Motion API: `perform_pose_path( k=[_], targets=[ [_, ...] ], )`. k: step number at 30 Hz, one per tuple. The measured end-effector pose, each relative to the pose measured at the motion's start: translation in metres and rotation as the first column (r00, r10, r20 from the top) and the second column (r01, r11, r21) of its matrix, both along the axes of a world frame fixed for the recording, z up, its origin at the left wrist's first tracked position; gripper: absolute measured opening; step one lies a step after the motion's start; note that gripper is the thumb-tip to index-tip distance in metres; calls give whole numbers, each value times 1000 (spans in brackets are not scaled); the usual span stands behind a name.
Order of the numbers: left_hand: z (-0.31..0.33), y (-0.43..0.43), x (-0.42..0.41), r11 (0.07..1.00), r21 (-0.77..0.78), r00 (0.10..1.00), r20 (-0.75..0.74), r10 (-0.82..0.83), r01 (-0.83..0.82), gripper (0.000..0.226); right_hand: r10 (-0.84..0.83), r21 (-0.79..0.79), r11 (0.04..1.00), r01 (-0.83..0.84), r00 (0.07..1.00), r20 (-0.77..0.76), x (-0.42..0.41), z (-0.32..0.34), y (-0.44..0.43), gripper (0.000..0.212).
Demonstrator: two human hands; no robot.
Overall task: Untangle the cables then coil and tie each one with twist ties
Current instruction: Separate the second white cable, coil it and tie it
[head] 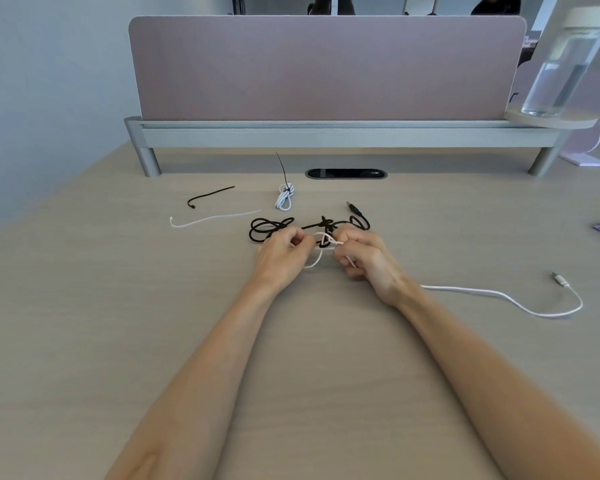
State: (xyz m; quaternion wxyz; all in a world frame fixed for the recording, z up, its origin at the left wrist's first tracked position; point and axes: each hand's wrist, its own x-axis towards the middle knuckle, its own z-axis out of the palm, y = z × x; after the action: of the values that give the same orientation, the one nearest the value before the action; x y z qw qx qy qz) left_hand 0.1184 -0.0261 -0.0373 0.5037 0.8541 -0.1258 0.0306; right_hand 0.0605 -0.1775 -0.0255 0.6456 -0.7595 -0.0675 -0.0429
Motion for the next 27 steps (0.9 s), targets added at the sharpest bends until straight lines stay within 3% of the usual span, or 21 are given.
perform_pose_path(
  k=[5,8,11,15,18,24,27],
  targets=[
    [-2,-1,1,999,52,1000,26,10,-11,20,-17,168,986,21,1000,-26,1,0,-2,29],
    [-2,0,1,989,137,997,73,40,-49,16,-123,52,991,123,992,-2,1,0,-1,33],
    [-3,3,0,994,112,997,76,-7,-2,9,-184,-132,972,194,980,80,2,-2,3,37],
    [-3,4,-2,994,29,992,77,-104,102,22,-165,-118,977,177,981,99,4,-2,2,28],
    [-6,4,1,993,63,987,121,-110,103,34,-147,-119,981,155,986,75,4,-4,-2,26],
    [-4,5,5,981,164,991,107,85,-102,31,-191,283,934,219,974,-122,4,5,-9,11],
    [-3,5,2,964,236,988,118,100,-125,21,-189,81,978,193,980,-57,1,1,-6,39]
  ],
)
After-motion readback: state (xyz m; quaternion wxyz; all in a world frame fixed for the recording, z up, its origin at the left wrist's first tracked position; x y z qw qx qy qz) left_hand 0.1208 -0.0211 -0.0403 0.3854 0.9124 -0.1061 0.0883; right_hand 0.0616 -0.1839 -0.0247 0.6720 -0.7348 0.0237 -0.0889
